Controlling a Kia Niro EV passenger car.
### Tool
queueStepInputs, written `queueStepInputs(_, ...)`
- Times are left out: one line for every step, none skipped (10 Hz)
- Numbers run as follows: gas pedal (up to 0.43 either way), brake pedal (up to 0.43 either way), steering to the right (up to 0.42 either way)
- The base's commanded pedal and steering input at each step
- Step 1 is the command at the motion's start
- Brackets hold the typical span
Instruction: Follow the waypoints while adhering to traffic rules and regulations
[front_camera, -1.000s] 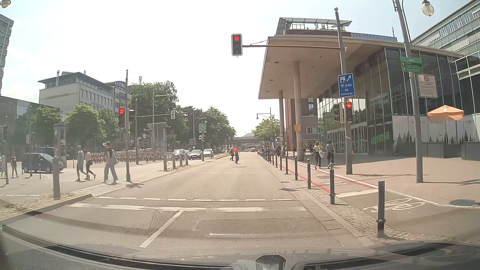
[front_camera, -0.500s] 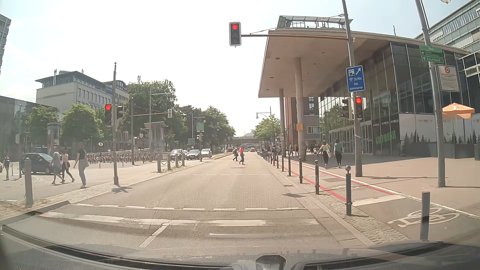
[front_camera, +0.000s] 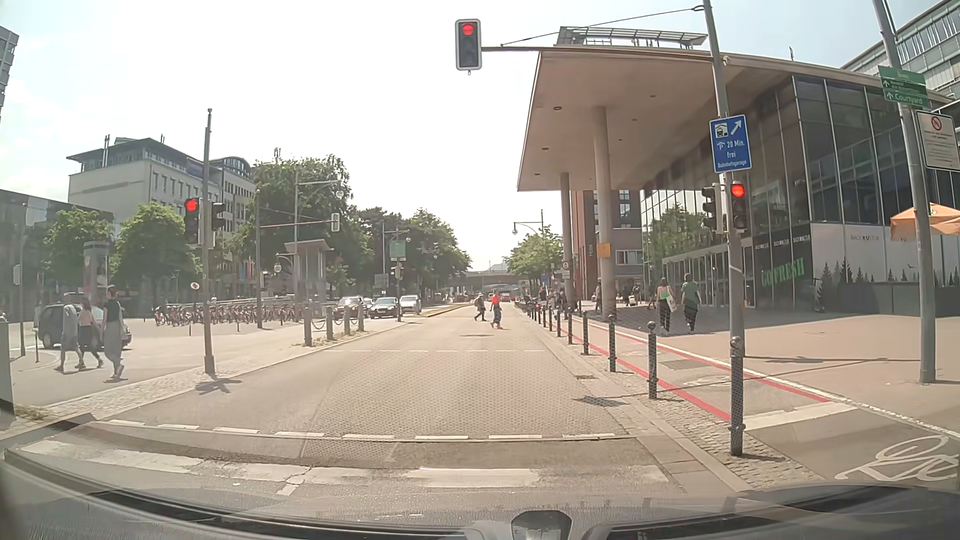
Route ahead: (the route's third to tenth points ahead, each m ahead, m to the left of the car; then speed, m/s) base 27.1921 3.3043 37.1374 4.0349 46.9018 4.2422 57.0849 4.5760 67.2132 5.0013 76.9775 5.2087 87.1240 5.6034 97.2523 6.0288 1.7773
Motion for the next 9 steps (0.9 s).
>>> queueStepInputs(0.000, 0.195, -0.006)
queueStepInputs(0.000, 0.201, -0.006)
queueStepInputs(0.000, 0.201, -0.007)
queueStepInputs(0.000, 0.201, -0.007)
queueStepInputs(0.000, 0.201, -0.007)
queueStepInputs(0.000, 0.201, -0.007)
queueStepInputs(0.000, 0.201, -0.007)
queueStepInputs(0.000, 0.201, -0.007)
queueStepInputs(0.000, 0.201, -0.007)
